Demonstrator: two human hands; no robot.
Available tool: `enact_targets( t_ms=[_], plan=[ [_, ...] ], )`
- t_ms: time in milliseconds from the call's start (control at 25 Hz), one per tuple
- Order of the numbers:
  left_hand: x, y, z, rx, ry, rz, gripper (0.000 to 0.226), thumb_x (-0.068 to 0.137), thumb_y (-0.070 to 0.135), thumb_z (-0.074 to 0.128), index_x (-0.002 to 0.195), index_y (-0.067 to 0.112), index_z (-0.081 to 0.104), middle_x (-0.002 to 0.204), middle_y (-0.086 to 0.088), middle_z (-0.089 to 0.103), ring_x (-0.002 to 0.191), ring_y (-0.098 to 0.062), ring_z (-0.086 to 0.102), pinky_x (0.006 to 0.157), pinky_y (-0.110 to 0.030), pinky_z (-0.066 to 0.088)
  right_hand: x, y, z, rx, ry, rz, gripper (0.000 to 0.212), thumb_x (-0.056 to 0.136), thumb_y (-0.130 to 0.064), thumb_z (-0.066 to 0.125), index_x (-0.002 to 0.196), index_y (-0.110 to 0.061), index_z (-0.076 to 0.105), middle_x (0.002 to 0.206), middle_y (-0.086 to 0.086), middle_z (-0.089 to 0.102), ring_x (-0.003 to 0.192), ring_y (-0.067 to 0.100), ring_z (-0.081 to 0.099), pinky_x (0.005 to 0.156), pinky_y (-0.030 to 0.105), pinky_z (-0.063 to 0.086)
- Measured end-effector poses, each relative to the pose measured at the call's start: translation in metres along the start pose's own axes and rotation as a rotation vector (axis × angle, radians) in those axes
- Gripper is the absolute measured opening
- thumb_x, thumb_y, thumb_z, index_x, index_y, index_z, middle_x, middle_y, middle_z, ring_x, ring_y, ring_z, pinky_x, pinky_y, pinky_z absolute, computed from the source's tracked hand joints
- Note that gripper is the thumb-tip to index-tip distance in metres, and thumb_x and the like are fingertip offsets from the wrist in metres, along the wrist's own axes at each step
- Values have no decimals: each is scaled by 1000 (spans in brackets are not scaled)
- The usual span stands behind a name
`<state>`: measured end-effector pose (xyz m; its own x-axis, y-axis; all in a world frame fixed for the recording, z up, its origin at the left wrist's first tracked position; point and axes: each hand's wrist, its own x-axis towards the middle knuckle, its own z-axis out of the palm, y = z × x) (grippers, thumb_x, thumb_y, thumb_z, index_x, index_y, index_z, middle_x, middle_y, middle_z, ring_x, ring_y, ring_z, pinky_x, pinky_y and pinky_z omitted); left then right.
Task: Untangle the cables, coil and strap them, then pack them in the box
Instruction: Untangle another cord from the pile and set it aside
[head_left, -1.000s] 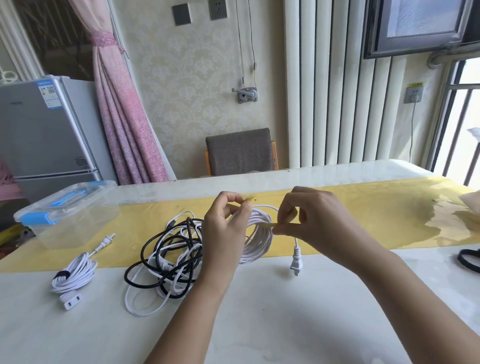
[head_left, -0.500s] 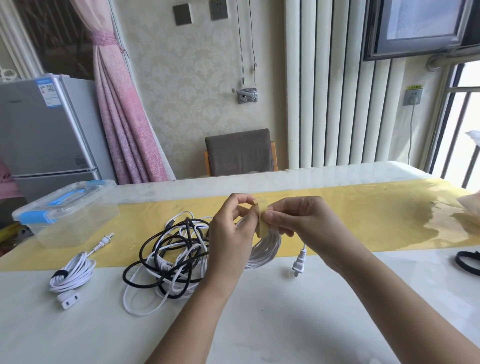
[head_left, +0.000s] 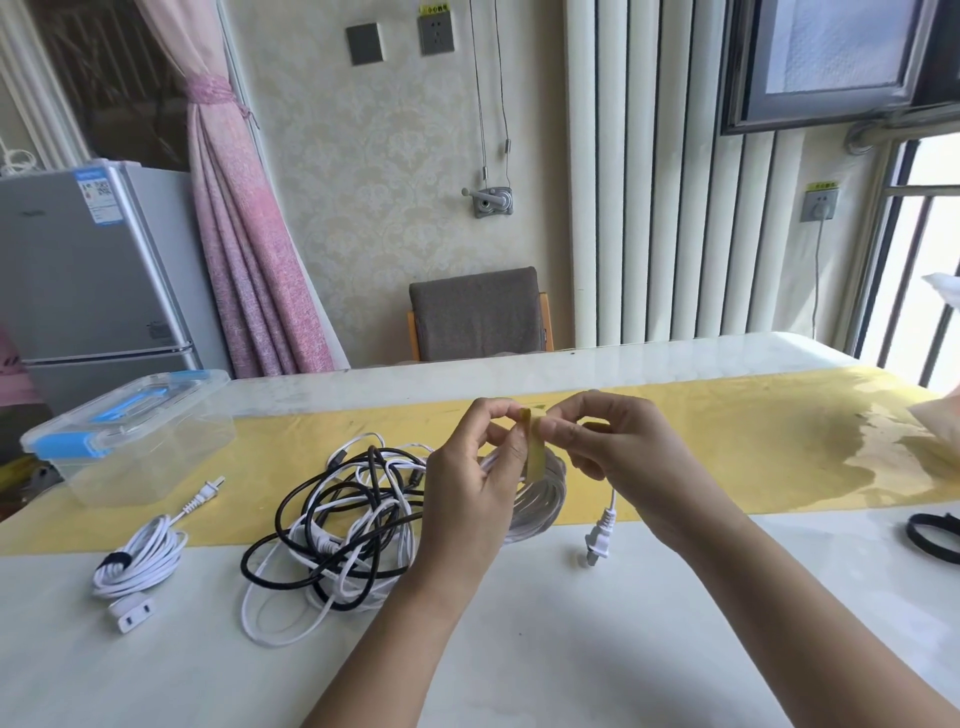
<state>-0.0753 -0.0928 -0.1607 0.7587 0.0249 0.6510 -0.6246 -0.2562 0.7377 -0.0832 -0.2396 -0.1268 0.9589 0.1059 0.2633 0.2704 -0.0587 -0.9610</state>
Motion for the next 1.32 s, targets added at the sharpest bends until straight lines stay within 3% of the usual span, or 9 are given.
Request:
enact_targets(
  t_ms=[160,320,640,760,920,1080,1200,1320],
  plan=[
    [0,1,-2,-14,13,17,12,93,10,58,94,22,59,66,5,59,56,-5,58,54,-12,41,0,-2,-2,-29,-81,64,14,80,-16,73,75,-4,68,50,-3,42,45,9,29,44,14,25],
    [-1,4,-2,14,-13,72,15,92,7,58,93,22,57,65,-2,58,57,-5,56,58,-8,41,1,-1,-7,-51,-118,81,15,77,-21,74,72,-8,69,51,-1,40,48,10,28,46,16,24],
    [0,6,-8,-52,-107,39,11,88,24,55,87,35,55,63,4,57,51,-5,48,50,-19,37,3,1,-11,-19,-195,35,21,70,-27,72,76,-8,66,59,2,50,51,11,34,50,17,27],
    [2,7,-11,-206,-200,-84,7,85,23,57,84,31,57,66,-2,57,50,-18,42,47,-21,29,3,-2,-17,-56,-265,47,29,69,-29,74,80,-3,67,65,9,43,56,15,27,50,20,22],
    [4,5,-15,-255,-255,-115,4,85,28,60,86,25,58,71,-9,57,57,-23,40,48,-27,29,3,2,-11,-13,-182,77,20,78,-22,72,74,-5,65,57,2,43,52,12,33,50,16,29],
    [3,6,-15,-197,-238,-55,5,85,25,59,87,22,56,70,-13,60,50,-8,47,47,-13,34,3,5,-3,78,-111,26,11,83,-8,68,78,-5,59,54,-2,53,50,11,44,50,18,38],
    [1,8,-10,-149,-214,-50,7,83,21,61,85,20,55,68,-1,62,44,1,46,47,-7,33,4,3,-8,197,-95,77,10,82,0,66,90,-2,60,60,1,60,53,12,55,52,18,45],
    [3,4,-10,-63,-178,-28,7,82,25,62,81,28,56,72,0,67,61,-5,60,61,-15,43,5,2,-11,267,-150,142,14,89,4,57,98,4,66,77,10,66,63,16,62,62,19,52]
  ],
)
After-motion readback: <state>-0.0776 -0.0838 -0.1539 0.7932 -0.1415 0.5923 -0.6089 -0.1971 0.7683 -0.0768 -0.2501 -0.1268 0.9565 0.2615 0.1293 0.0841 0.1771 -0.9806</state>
